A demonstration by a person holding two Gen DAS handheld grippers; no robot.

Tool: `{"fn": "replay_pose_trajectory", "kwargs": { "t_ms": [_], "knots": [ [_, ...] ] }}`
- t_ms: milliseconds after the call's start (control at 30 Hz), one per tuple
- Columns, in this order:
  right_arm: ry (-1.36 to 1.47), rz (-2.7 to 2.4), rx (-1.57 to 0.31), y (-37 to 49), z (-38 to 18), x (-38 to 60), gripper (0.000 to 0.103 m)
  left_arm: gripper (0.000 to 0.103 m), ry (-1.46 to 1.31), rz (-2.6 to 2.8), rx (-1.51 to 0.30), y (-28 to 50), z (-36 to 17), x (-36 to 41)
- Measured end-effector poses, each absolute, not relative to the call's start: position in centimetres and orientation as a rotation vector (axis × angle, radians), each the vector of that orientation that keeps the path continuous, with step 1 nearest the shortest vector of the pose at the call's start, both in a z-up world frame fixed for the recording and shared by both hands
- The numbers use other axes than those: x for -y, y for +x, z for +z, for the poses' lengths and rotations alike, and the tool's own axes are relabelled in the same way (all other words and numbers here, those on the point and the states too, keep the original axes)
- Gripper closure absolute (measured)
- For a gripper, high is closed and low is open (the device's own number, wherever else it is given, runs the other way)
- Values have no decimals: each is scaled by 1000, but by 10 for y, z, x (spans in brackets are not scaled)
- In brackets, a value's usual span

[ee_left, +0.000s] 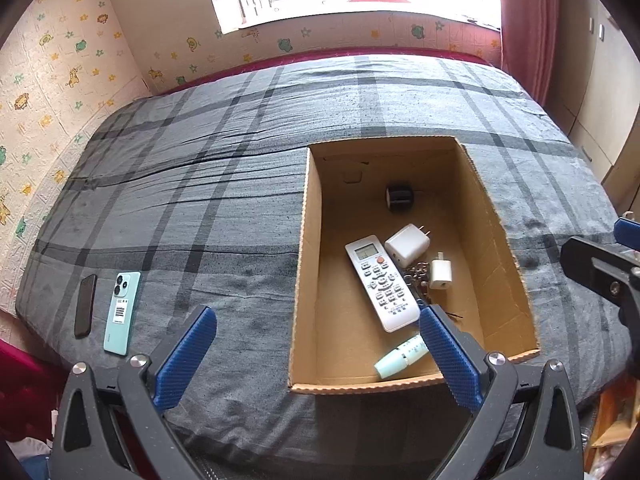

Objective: Organize rigid objects

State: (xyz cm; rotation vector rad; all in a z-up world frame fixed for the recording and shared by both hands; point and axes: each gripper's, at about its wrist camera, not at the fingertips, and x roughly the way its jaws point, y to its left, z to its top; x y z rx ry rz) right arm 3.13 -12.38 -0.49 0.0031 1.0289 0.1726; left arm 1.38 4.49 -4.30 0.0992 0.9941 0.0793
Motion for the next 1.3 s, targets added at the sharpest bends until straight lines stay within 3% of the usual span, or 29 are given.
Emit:
{"fn": "replay_pose_trajectory", "kwargs": {
  "t_ms": [433,1300],
  "knots": [
    [16,155,-963,-6,18,141,4,0,136,1,-915,-20,-18,-10],
    [9,144,-990,-23,8,145,4,0,128,-36,-881,-36,-10,2]
  ]
}}
